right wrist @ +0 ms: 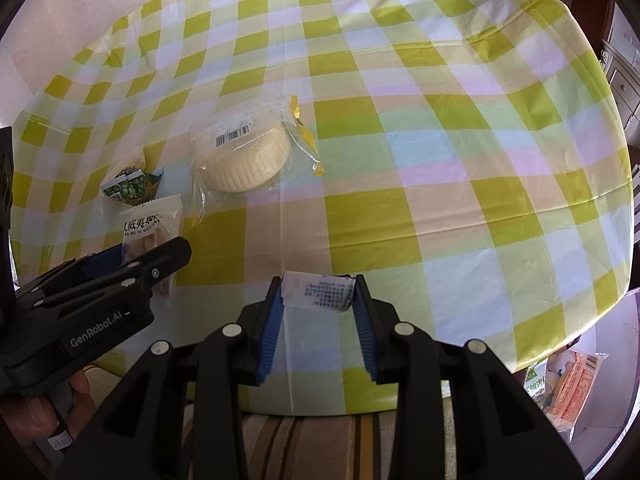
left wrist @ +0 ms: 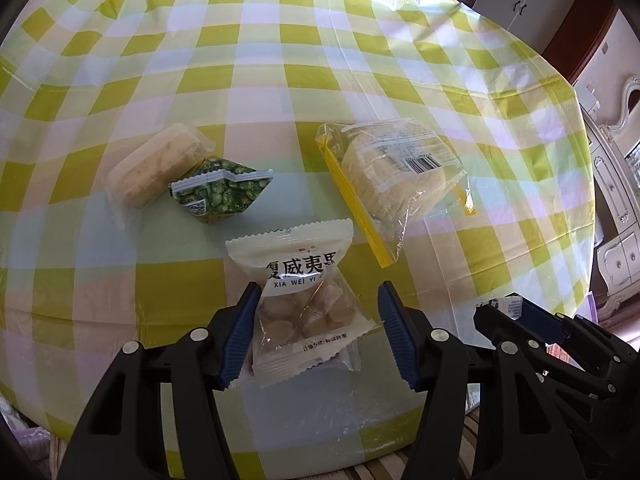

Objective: Organize snacks
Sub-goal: 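Grasp clear nut bag with left tool while right tool holds the white packet, then carry both snacks into the white box and open both tools, then move both open tools back over the snack table, then grasp purple bar with left tool while right tool grasps round bread bag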

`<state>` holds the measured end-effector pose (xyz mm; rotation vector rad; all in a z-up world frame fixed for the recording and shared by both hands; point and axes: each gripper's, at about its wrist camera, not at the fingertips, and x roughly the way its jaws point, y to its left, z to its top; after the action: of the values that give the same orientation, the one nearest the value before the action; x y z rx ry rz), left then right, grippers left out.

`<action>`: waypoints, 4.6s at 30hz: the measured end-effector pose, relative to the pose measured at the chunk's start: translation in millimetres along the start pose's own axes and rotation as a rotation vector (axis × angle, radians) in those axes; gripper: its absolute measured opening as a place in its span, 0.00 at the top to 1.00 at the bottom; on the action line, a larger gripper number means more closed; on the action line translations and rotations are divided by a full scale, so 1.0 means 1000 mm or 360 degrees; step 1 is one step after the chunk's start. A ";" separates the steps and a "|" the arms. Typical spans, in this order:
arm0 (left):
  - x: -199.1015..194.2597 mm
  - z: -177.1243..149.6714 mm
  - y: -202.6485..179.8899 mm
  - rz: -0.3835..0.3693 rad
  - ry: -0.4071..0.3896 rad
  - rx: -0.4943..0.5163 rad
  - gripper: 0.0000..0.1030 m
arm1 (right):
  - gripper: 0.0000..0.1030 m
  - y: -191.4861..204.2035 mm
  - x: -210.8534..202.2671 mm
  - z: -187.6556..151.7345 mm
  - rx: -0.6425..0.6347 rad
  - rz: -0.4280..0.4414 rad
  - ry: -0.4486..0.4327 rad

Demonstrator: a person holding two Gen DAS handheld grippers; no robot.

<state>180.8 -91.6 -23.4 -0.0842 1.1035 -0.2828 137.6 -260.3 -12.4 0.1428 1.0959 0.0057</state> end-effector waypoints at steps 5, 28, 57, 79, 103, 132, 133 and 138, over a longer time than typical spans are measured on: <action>0.001 0.000 -0.003 0.0032 -0.0015 0.0023 0.50 | 0.66 -0.003 -0.006 -0.001 0.0000 -0.0024 -0.0021; -0.058 -0.018 -0.021 -0.0009 -0.0249 0.0000 0.61 | 0.66 -0.047 -0.050 -0.021 0.0088 -0.0122 -0.0125; -0.025 -0.064 -0.200 -0.0525 0.0116 0.0475 0.61 | 0.66 -0.217 -0.071 -0.087 0.0549 -0.0381 -0.0129; 0.001 -0.082 -0.259 -0.0710 0.0344 0.0585 0.41 | 0.34 -0.258 -0.069 -0.105 0.0679 -0.0556 -0.0120; -0.031 -0.053 -0.139 -0.0480 0.0072 0.0226 0.41 | 0.26 -0.154 -0.070 -0.058 0.0415 -0.0178 -0.0167; -0.025 -0.043 0.039 -0.0283 0.0039 -0.0579 0.56 | 0.25 -0.042 -0.052 -0.037 0.0017 -0.0050 -0.0175; -0.025 -0.041 0.039 -0.0268 0.0034 -0.0570 0.56 | 0.25 -0.041 -0.051 -0.037 0.0016 -0.0042 -0.0175; -0.020 -0.029 0.032 -0.0166 0.0015 -0.0482 0.56 | 0.25 -0.040 -0.045 -0.035 0.0028 -0.0003 -0.0157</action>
<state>152.6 -54.0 -26.0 -0.4107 1.1469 -0.2074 83.1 -298.9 6.9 0.1565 0.9979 -0.0125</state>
